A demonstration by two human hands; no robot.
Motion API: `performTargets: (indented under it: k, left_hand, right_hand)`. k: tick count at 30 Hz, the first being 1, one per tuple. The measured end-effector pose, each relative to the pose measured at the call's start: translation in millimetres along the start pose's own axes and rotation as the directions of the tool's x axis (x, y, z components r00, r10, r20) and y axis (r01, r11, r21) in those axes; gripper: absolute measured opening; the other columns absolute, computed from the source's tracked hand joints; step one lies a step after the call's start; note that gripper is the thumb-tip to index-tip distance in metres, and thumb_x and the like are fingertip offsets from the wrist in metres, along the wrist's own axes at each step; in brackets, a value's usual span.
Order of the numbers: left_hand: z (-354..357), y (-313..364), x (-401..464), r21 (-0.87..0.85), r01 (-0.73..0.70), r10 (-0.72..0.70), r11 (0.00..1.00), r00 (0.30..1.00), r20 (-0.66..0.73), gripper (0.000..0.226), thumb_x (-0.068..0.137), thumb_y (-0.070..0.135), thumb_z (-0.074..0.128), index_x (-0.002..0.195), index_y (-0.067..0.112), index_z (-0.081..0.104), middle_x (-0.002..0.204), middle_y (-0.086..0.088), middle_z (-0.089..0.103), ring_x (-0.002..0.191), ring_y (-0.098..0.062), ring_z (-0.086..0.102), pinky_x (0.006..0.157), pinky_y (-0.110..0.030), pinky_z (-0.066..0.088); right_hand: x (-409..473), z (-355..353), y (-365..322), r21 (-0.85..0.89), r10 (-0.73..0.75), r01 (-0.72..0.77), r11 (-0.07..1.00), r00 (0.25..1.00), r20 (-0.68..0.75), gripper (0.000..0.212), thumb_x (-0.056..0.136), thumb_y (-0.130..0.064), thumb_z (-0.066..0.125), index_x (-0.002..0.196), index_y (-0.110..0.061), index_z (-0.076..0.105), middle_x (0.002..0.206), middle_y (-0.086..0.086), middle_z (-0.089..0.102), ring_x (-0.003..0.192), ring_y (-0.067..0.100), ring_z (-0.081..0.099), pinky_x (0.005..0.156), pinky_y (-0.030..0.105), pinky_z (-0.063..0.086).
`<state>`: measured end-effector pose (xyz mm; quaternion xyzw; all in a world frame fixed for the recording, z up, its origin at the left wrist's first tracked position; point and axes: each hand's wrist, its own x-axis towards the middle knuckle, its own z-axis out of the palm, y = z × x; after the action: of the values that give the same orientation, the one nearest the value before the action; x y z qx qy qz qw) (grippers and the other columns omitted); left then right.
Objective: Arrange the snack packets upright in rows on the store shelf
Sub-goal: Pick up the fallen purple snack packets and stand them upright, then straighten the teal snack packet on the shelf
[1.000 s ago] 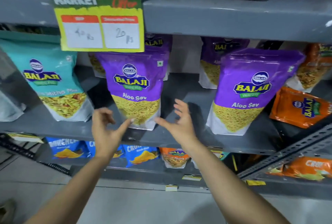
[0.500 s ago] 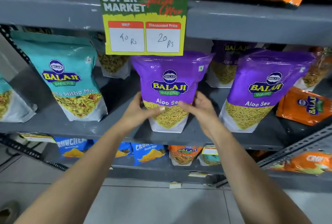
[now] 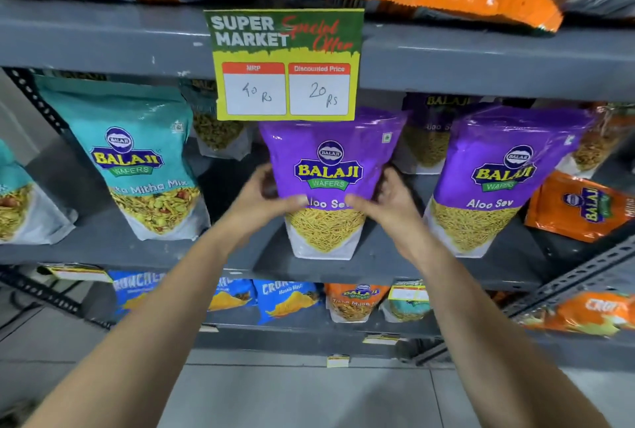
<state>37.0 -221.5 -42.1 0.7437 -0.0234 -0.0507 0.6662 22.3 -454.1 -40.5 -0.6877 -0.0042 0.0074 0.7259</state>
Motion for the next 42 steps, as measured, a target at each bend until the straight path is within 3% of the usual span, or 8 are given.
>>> performTargets:
  k: [7,11,17,21,25,29,33,42]
  left_hand:
    - [8.5,-58.6,-16.8,0.072,0.113,-0.116,0.991,0.993,0.033,0.076,0.065,0.016,0.089,0.131,0.016,0.051,0.123,0.001,0.067,0.113,-0.011,0.064,0.102,-0.033,0.049]
    - [-25.2,-64.1,-48.7,0.04,-0.036,0.046,0.999,0.961,-0.272,0.049,0.071,0.011,0.084,0.115,0.013,0.062,0.1,0.005,0.066,0.09,0.002,0.063,0.087,-0.019,0.047]
    - [-158.9,-84.7,-94.0,0.131,-0.085,0.152,0.988,0.712,-0.686,0.045,0.066,0.036,0.087,0.089,0.024,0.05,0.081,-0.002,0.049,0.071,-0.017,0.045,0.067,-0.023,0.042]
    - [-221.3,-94.3,-65.9,0.176,0.076,0.021,0.981,0.872,-0.489,0.089,0.068,0.02,0.088,0.14,0.01,0.037,0.132,0.004,0.043,0.12,-0.012,0.045,0.095,-0.017,0.04]
    - [-250.8,-97.7,-26.5,0.186,0.117,-0.081,0.976,0.979,-0.189,0.09,0.056,0.046,0.091,0.13,0.014,0.053,0.131,-0.003,0.064,0.122,-0.025,0.06,0.101,-0.043,0.05]
    - [-238.9,-95.7,-26.1,0.223,0.128,-0.085,0.966,0.977,-0.195,0.066,0.062,0.041,0.089,0.118,0.022,0.058,0.116,0.005,0.069,0.105,-0.015,0.066,0.089,-0.038,0.055]
    - [-230.2,-98.4,-39.9,0.258,0.085,-0.044,0.962,0.986,-0.162,0.049,0.07,0.029,0.086,0.109,0.019,0.057,0.099,0.014,0.066,0.088,0.003,0.062,0.067,-0.006,0.048]
    - [-259.4,-26.8,-5.0,-0.076,-0.045,0.042,0.996,0.998,-0.045,0.061,0.075,0.01,0.08,0.128,0.013,0.05,0.115,0.005,0.067,0.103,-0.002,0.066,0.081,-0.019,0.055]
  right_hand:
    - [-22.6,13.0,52.6,0.069,0.071,-0.06,0.996,0.982,-0.177,0.07,0.068,0.014,0.08,0.128,-0.011,0.053,0.113,0.006,0.071,0.104,0.016,0.067,0.084,0.022,0.055]
    - [-55.7,44.1,68.8,-0.268,-0.362,0.252,0.93,0.758,-0.543,0.04,0.081,-0.004,0.075,0.111,-0.025,0.059,0.102,0.005,0.065,0.096,0.028,0.065,0.085,0.046,0.054]
    - [-60.7,162.3,75.8,-0.372,-0.45,0.349,0.86,0.863,-0.231,0.016,0.085,-0.009,0.068,0.095,-0.021,0.065,0.087,-0.008,0.063,0.079,0.013,0.062,0.067,0.035,0.053]
    - [-4.1,245.7,80.6,-0.367,-0.058,0.069,0.928,0.998,0.041,0.089,0.071,-0.015,0.085,0.147,-0.017,0.038,0.145,0.001,0.049,0.131,0.018,0.048,0.106,0.041,0.045]
    - [41.0,275.8,86.8,-0.324,0.18,-0.15,0.934,0.982,0.062,0.115,0.062,-0.038,0.09,0.154,-0.01,0.027,0.159,0.006,0.037,0.146,0.025,0.036,0.116,0.041,0.036]
    - [32.0,266.0,101.1,-0.258,0.106,-0.092,0.962,0.994,0.04,0.072,0.075,-0.024,0.084,0.135,-0.006,0.049,0.136,0.012,0.061,0.117,0.026,0.064,0.074,0.023,0.059]
    - [14.3,251.8,103.1,-0.258,0.076,-0.064,0.964,0.996,0.036,0.052,0.081,-0.02,0.08,0.126,-0.013,0.055,0.125,0.004,0.065,0.116,0.025,0.063,0.095,0.041,0.055]
    - [45.9,264.5,24.6,0.085,0.031,-0.039,0.996,0.996,0.085,0.061,0.064,-0.02,0.087,0.119,-0.017,0.061,0.113,-0.001,0.075,0.106,0.016,0.071,0.091,0.034,0.057]
